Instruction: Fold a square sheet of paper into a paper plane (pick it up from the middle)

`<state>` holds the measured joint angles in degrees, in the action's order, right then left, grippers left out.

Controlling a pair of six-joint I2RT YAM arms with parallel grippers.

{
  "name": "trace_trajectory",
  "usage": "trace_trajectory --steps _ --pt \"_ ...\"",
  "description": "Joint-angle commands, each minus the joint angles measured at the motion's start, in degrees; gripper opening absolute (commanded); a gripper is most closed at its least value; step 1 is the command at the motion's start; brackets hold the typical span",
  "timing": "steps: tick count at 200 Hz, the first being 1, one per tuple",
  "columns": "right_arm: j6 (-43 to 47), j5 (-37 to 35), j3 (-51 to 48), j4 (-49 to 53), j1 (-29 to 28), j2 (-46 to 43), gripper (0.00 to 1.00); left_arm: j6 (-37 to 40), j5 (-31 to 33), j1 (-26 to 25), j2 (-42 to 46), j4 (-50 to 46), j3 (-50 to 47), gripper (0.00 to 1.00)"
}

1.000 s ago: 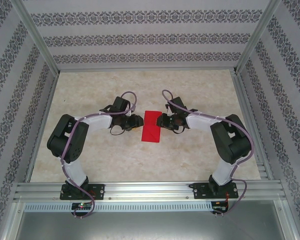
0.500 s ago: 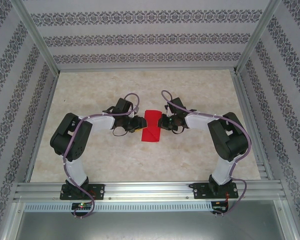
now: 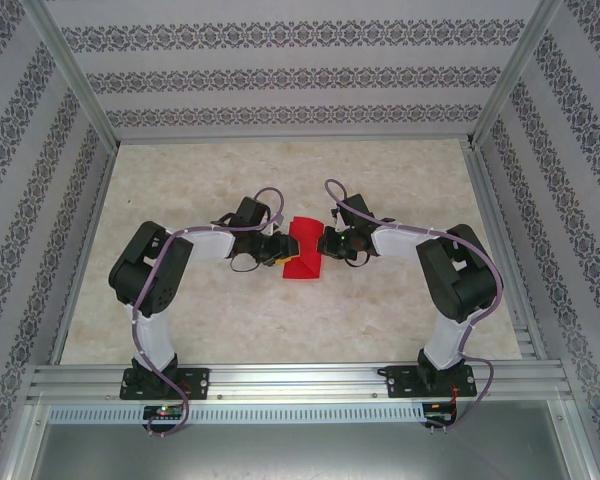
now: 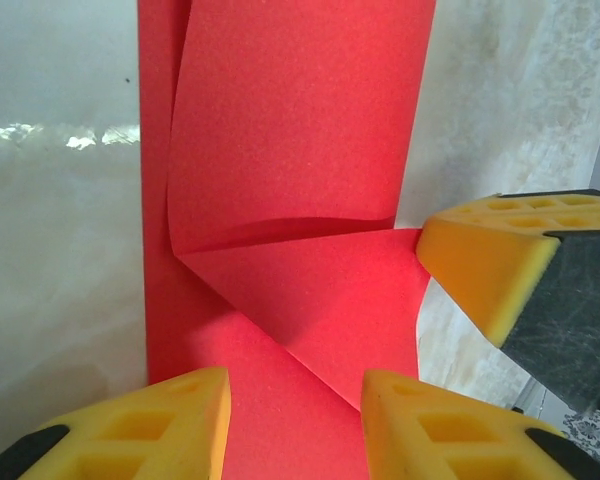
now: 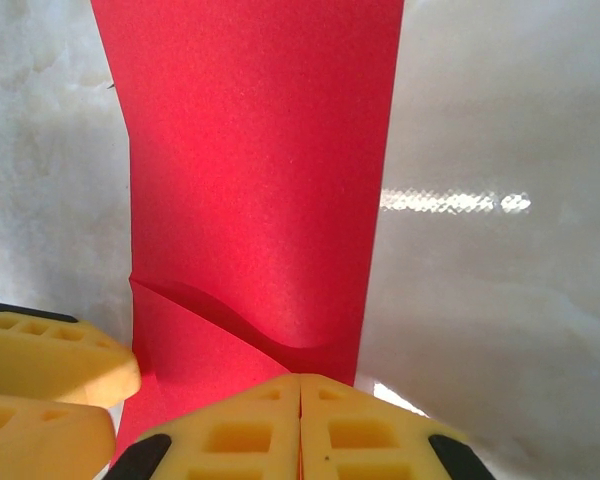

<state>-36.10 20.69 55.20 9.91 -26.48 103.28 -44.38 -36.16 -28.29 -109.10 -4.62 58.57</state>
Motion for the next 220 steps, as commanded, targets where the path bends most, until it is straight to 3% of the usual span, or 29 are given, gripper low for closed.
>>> trace_trajectory --steps 1,78,140,156,194,220 --pt "-0.37 0.05 -1.04 -2.2 0.46 0.18 0.08 -1.23 -1.26 -0.83 -1.05 2.38 1.51 0.4" --pt "-1.61 1.11 -2.83 -4.29 0.55 -0.04 0.09 -6.48 -2.87 -1.45 -3.1 8.16 1.52 0.39" --pt "-1.3 0.76 -3.59 -3.77 0.66 -1.19 0.13 -5.26 -2.61 -1.47 -3.92 8.24 2.4 0.26" --pt "-1.17 -0.06 -3.44 -2.82 0.73 -2.5 0.19 -4.21 -2.27 -1.47 -4.19 7.76 2.79 0.2" --pt "-1.82 -4.63 -3.52 0.76 1.52 -8.52 0.43 0.56 1.37 -1.41 -3.39 2.74 4.64 0.06" --pt "-2.24 -10.03 -3.91 3.28 1.61 -13.71 0.59 5.64 5.41 -1.41 -0.14 -4.14 6.56 0.02"
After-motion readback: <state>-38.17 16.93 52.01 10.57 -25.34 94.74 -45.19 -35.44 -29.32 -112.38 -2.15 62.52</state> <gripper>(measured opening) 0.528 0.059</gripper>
